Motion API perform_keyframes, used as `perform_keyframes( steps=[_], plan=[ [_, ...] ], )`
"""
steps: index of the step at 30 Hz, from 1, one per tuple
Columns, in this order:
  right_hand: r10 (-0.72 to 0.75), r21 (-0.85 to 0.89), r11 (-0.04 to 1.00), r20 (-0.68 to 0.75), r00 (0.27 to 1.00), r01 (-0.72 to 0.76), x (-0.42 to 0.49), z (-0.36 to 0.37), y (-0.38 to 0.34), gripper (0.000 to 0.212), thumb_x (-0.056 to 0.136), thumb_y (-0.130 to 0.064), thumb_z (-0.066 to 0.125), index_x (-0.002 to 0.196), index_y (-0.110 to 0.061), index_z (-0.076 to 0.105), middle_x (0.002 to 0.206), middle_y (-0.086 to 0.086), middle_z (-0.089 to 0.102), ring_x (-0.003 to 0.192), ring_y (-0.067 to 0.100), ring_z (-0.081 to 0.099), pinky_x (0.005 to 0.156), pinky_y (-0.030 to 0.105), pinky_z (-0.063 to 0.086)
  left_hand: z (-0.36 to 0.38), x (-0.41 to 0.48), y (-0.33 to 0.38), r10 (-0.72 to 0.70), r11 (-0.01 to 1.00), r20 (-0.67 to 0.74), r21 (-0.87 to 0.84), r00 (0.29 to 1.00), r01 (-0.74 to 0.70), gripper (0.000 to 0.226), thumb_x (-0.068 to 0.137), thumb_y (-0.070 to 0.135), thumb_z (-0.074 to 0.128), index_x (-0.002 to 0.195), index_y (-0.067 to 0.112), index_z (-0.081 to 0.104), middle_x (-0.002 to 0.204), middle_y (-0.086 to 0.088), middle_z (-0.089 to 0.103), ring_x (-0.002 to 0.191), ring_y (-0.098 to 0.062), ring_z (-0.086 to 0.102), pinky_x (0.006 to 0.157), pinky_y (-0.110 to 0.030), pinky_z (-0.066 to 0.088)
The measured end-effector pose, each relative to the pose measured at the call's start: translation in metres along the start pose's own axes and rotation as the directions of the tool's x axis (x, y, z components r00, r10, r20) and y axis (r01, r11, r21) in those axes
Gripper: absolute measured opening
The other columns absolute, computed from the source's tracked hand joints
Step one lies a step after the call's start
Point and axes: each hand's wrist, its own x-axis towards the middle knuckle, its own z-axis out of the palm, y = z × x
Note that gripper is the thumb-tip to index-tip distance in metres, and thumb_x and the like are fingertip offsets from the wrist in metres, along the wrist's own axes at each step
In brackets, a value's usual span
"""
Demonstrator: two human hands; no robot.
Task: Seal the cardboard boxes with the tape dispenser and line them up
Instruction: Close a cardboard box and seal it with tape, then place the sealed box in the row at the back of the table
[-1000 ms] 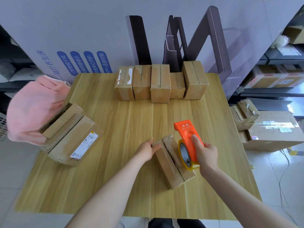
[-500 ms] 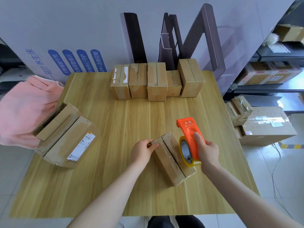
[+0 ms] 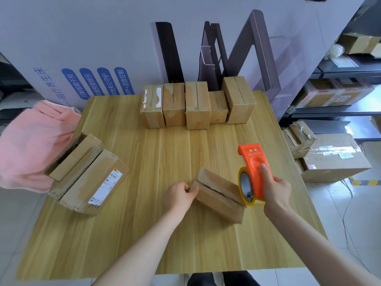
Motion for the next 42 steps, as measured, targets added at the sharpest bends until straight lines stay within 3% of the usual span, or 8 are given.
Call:
perform_keyframes(
  steps=[3,8,12,17,23,30,38,42],
  plan=[
    [0.009,0.016,1.000,-0.026,1.000,-0.008,0.008,-0.013,-0.005,0.039,0.087,-0.040,0.066,0.066,-0.007,0.060,0.061,0.006,0.053,0.054,0.016,0.048,0.050,0.027,0.037,-0.003,-0.011,-0.004,-0.004,0.997,0.021,0.071,1.000,0.002,0.040,0.080,0.063,0.050,0.076,0.023,0.056,0.075,0.010,0.059,0.071,-0.015,0.059,0.055,-0.025,0.041],
    [0.013,0.014,1.000,-0.009,1.000,-0.013,0.018,-0.019,-0.011,0.041,0.085,-0.043,0.067,0.079,-0.002,0.065,0.067,0.009,0.058,0.059,0.019,0.052,0.053,0.029,0.041,-0.003,0.001,0.014,0.257,0.962,-0.131,-0.062,0.957,-0.267,0.055,0.092,0.040,0.055,0.142,0.021,0.038,0.144,0.006,0.043,0.132,-0.014,0.040,0.104,-0.028,0.040],
    [0.008,0.024,1.000,0.052,0.999,-0.009,0.022,-0.016,-0.017,0.042,0.086,-0.043,0.067,0.078,-0.002,0.065,0.069,0.009,0.060,0.061,0.019,0.054,0.053,0.029,0.041,-0.005,0.016,0.051,0.377,0.923,0.080,0.047,0.923,-0.381,0.064,0.096,0.032,0.054,0.151,0.016,0.025,0.156,-0.003,0.028,0.144,-0.019,0.022,0.117,-0.032,0.019],
    [-0.010,0.027,1.000,0.134,0.991,0.006,0.030,-0.009,-0.029,0.039,0.086,-0.043,0.067,0.071,-0.007,0.061,0.069,0.008,0.061,0.061,0.019,0.056,0.055,0.029,0.043,-0.008,0.024,0.063,0.216,0.957,0.215,0.148,0.952,-0.251,0.047,0.084,0.038,0.069,0.125,0.020,0.056,0.126,-0.001,0.056,0.118,-0.023,0.050,0.100,-0.035,0.042],
    [-0.057,0.007,0.998,0.225,0.973,0.057,0.025,0.016,-0.049,0.042,0.087,-0.040,0.066,0.065,-0.005,0.058,0.064,0.008,0.055,0.055,0.017,0.050,0.051,0.028,0.039,-0.010,0.003,0.035,-0.032,0.991,0.103,0.130,0.994,0.018,0.038,0.084,0.043,0.061,0.114,0.020,0.050,0.108,0.001,0.064,0.098,-0.022,0.062,0.077,-0.030,0.050],
    [-0.101,0.018,0.995,0.308,0.946,0.101,0.009,0.062,-0.074,0.044,0.086,-0.042,0.067,0.072,-0.001,0.062,0.065,0.008,0.058,0.058,0.021,0.053,0.054,0.029,0.041,-0.042,0.017,-0.024,-0.474,0.809,0.042,-0.374,0.880,0.453,0.051,0.081,0.045,0.067,0.126,0.023,0.056,0.123,0.004,0.064,0.113,-0.020,0.060,0.092,-0.027,0.046],
    [-0.119,0.058,0.993,0.262,0.958,0.108,-0.008,0.141,-0.102,0.044,0.085,-0.043,0.068,0.070,-0.002,0.061,0.068,0.008,0.059,0.062,0.022,0.054,0.063,0.032,0.043,-0.156,0.116,-0.047,-0.431,0.505,-0.036,-0.838,0.901,0.208,0.052,0.083,0.022,0.072,0.129,0.003,0.055,0.131,-0.010,0.058,0.120,-0.026,0.053,0.103,-0.033,0.040],
    [-0.142,0.063,0.990,0.254,0.957,0.130,-0.020,0.193,-0.120,0.039,0.085,-0.043,0.067,0.069,-0.007,0.062,0.068,0.007,0.061,0.063,0.020,0.055,0.066,0.033,0.045,-0.232,0.187,-0.072,-0.483,0.493,-0.163,-0.863,0.860,0.113,0.052,0.083,0.030,0.071,0.128,0.010,0.057,0.132,-0.005,0.058,0.122,-0.027,0.052,0.104,-0.038,0.039]
  ],
)
